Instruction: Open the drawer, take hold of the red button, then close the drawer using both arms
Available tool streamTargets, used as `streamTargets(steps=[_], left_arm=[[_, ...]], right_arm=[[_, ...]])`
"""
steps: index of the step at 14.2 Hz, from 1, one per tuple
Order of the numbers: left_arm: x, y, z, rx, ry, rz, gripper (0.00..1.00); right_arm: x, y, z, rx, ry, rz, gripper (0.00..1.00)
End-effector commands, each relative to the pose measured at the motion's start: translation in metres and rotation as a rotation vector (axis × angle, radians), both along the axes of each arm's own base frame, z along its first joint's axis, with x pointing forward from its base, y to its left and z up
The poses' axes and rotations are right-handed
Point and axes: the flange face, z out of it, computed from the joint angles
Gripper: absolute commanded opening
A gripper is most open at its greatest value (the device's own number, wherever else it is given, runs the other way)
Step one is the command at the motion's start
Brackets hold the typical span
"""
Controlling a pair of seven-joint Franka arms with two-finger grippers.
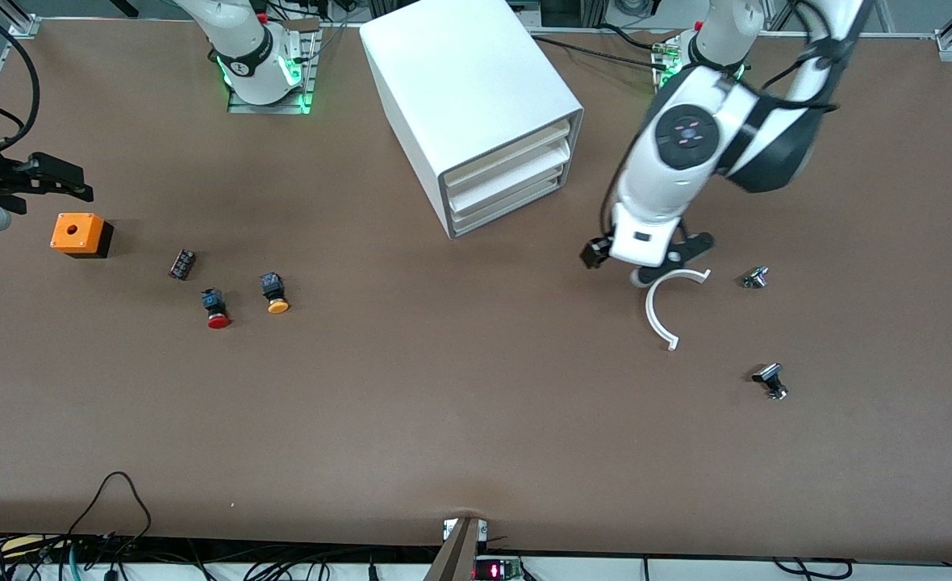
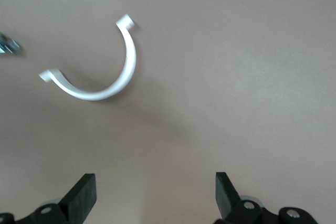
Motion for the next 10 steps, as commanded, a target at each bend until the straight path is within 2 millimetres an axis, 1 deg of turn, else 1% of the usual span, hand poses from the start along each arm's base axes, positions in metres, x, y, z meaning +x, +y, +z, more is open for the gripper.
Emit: streamTargets(steps=[1, 3, 4, 6, 7, 8, 9, 10], left_arm=[[-0.003, 0.048, 0.054, 0.049, 0.036, -0.137, 1.00], [-0.001, 0.082, 0.086, 0.069, 0.102, -0.196, 1.00], [0.001, 0.103, 0.103, 0.069, 0.131, -0.233, 1.00], [0.011, 0.150, 0.129, 0.050, 0.154, -0.345, 1.00], [0.016, 0.169, 0.138, 0.038, 0.149, -0.408, 1.00], [0.019, 0.184, 0.145, 0.031, 0.142, -0.449, 1.00], [0.020, 0.200, 0.147, 0.025, 0.142, -0.475, 1.00], [0.021, 0.211, 0.149, 0.005, 0.137, -0.494, 1.00]], right_arm=[[-0.001, 0.003, -0.001, -0.018, 0.008, -0.013, 1.00], [0.002, 0.003, -0.004, -0.017, 0.007, -0.013, 1.00], [0.002, 0.000, -0.005, -0.025, 0.006, -0.017, 1.00], [0.002, -0.009, 0.001, -0.069, -0.004, -0.024, 1.00], [0.002, -0.013, 0.003, -0.070, -0.008, -0.032, 1.00], [0.002, -0.017, 0.005, -0.074, -0.013, -0.062, 1.00], [0.002, -0.018, 0.005, -0.085, -0.014, -0.116, 1.00], [0.002, -0.018, 0.005, -0.090, -0.014, -0.150, 1.00]])
